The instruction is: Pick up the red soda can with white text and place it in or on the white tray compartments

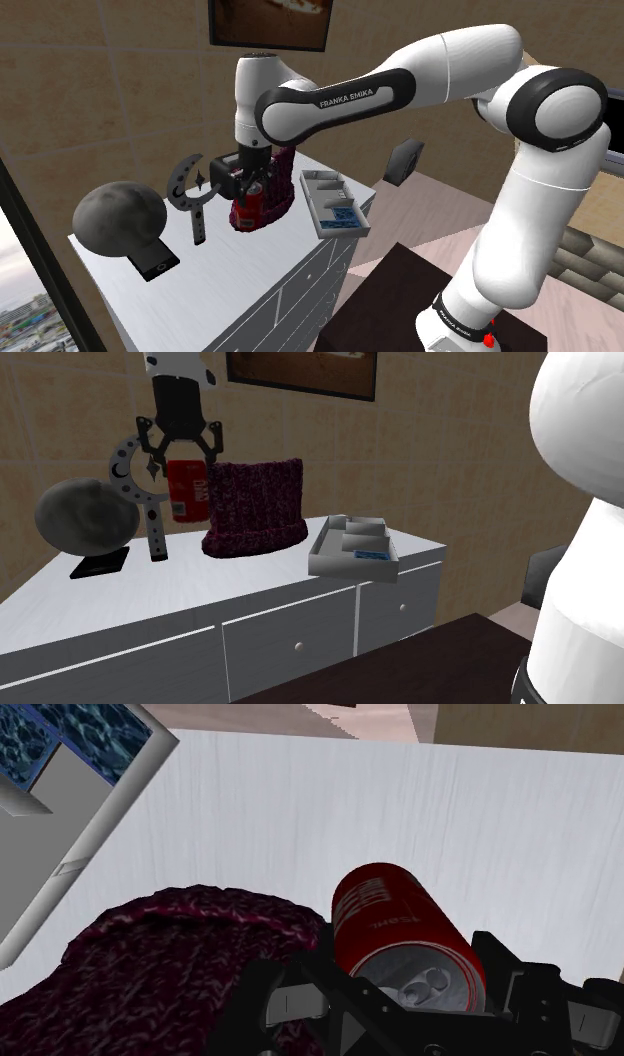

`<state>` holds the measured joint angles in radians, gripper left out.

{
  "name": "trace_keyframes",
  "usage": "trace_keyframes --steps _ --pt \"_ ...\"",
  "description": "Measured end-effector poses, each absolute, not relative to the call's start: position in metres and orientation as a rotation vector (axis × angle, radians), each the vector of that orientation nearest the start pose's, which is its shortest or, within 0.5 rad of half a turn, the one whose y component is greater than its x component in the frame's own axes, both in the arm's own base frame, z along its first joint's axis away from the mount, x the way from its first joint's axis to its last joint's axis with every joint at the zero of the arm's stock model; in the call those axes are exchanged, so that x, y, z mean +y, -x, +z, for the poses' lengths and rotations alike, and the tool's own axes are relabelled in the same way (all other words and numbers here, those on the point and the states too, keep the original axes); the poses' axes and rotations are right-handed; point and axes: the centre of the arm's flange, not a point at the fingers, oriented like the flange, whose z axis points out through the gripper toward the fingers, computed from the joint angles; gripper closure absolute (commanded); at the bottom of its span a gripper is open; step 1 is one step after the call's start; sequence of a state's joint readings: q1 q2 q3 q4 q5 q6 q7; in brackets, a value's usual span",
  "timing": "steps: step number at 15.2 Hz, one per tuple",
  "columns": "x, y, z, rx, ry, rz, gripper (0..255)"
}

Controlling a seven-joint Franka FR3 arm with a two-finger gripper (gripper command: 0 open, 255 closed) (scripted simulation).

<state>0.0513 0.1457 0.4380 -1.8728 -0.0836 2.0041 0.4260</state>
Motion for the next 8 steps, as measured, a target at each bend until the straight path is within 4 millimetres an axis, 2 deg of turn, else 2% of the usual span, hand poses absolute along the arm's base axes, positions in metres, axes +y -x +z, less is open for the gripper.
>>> trace_keyframes --steps 8 --pt "0.161 -0.530 0.449 -0.148 3.151 -0.009 255"
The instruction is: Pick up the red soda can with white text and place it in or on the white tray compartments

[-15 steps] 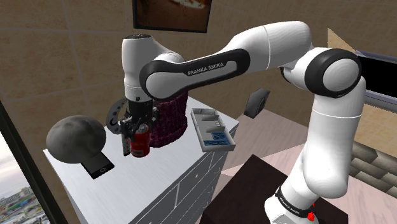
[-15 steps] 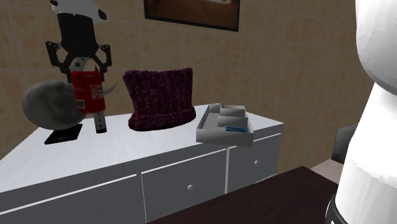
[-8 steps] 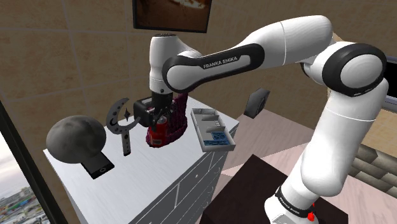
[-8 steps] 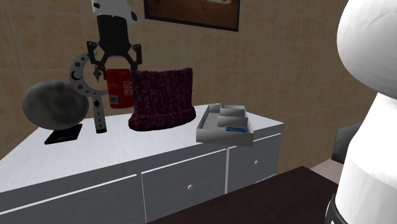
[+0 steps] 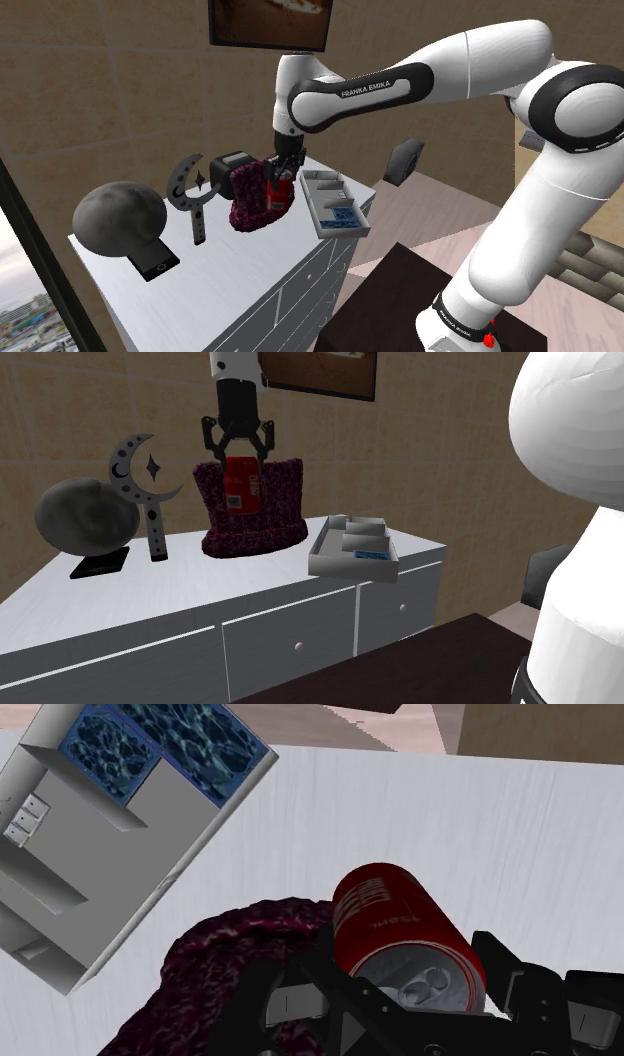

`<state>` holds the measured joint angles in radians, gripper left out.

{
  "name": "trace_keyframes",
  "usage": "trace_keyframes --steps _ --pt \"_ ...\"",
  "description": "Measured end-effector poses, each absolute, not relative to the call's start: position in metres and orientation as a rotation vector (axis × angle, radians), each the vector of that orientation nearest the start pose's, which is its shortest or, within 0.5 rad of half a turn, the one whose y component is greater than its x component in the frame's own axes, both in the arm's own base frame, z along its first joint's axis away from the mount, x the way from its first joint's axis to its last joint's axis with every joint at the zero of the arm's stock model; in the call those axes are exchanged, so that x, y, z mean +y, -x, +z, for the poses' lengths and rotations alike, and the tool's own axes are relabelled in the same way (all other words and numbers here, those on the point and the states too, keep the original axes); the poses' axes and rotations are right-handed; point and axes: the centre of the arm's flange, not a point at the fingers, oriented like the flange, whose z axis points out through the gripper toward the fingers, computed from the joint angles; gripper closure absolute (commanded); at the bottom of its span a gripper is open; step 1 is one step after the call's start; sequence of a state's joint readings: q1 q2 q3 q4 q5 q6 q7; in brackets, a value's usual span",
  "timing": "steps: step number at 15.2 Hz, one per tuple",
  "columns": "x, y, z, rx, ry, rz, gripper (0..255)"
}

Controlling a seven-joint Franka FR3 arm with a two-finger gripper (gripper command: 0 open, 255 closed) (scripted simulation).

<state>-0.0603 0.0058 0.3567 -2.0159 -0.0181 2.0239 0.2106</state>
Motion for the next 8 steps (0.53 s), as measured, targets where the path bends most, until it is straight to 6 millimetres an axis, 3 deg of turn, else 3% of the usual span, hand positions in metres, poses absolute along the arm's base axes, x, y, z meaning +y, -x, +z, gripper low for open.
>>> trace_keyframes --steps 8 --pt "0.052 -0.523 0.457 -0.148 3.150 -0.010 255"
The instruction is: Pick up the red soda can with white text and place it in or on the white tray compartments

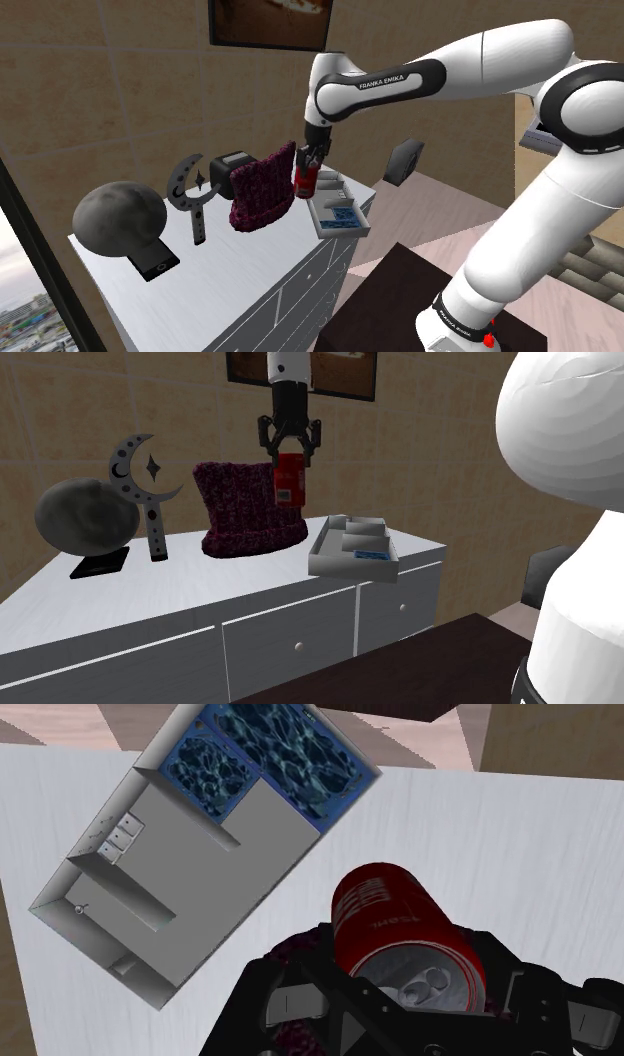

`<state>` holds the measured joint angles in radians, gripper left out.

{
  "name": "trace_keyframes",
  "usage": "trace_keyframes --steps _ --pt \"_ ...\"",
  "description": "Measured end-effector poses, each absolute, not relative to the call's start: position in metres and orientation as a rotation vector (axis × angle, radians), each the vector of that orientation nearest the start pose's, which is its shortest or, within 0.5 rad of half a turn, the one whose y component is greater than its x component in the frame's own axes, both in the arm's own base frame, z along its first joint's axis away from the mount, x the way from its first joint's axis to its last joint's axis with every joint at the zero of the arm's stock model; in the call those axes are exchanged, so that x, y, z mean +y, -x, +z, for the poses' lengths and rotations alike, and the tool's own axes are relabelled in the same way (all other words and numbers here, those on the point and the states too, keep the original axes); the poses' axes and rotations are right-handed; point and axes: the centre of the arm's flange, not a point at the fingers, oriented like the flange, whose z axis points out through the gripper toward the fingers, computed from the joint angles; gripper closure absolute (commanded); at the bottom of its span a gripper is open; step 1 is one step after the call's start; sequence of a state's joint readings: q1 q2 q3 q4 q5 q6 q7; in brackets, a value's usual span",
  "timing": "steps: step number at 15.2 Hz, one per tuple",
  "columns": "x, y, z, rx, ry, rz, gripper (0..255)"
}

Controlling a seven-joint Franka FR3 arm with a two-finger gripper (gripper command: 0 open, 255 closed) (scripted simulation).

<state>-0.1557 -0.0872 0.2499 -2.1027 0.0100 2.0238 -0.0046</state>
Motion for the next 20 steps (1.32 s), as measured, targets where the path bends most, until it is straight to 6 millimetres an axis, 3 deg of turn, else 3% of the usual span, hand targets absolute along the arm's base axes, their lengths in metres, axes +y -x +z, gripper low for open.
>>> trace_keyframes --steps 13,20 --pt "-0.114 -0.519 0.468 -0.149 3.150 -0.010 255" --pt "-0.127 -0.521 0.438 -0.150 3.150 -0.009 255"
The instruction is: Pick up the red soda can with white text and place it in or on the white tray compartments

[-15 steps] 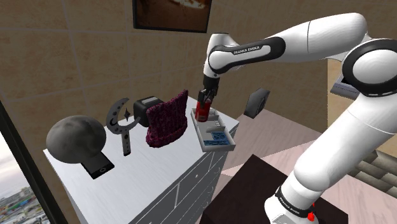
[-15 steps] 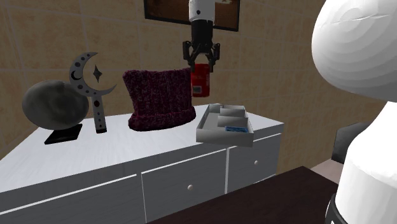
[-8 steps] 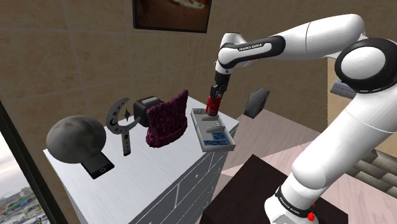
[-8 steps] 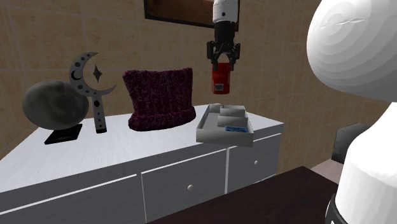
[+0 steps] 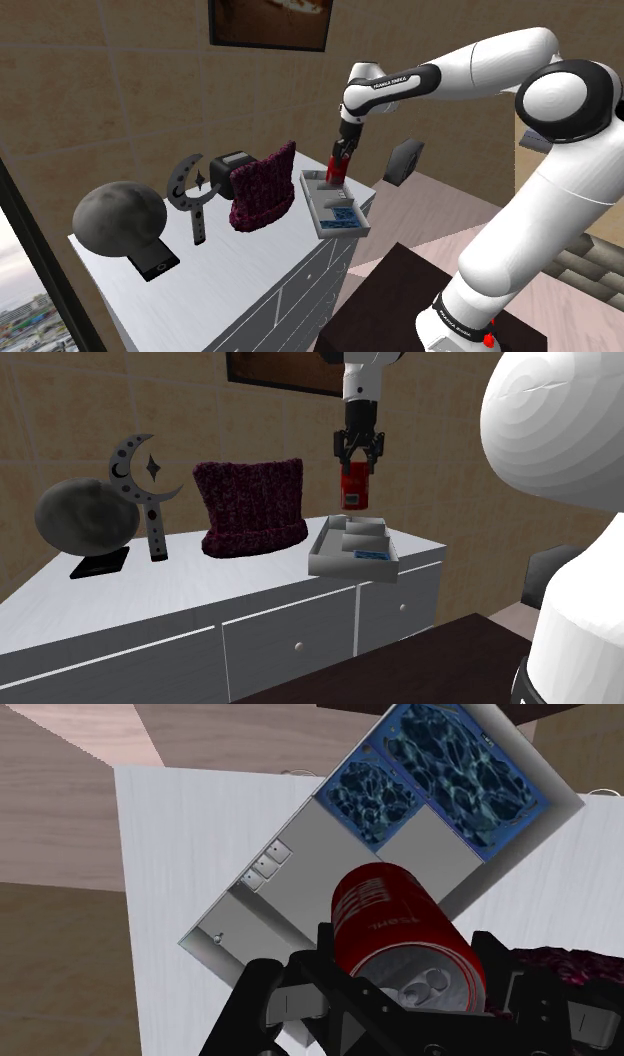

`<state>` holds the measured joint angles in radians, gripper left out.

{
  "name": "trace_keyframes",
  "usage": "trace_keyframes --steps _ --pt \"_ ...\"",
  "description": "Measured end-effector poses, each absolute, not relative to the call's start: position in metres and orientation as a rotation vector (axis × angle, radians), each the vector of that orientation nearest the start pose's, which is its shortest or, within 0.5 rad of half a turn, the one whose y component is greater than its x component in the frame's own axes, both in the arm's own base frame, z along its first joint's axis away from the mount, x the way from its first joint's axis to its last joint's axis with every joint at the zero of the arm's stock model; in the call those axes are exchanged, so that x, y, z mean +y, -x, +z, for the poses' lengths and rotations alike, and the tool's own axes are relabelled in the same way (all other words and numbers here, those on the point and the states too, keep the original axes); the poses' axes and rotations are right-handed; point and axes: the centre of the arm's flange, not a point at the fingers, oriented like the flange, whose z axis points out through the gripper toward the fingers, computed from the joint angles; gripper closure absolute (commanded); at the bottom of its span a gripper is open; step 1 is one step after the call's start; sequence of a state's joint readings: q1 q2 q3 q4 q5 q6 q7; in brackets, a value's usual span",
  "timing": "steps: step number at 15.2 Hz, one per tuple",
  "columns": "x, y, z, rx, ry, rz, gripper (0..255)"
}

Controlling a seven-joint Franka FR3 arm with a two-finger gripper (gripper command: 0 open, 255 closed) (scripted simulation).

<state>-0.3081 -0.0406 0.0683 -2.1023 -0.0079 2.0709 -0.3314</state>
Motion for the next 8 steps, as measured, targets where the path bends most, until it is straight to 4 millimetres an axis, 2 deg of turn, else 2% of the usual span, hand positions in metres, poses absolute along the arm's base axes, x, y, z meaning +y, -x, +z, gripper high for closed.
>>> trace_keyframes --steps 8 --pt "-0.129 -0.521 0.395 -0.151 3.150 -0.009 255"
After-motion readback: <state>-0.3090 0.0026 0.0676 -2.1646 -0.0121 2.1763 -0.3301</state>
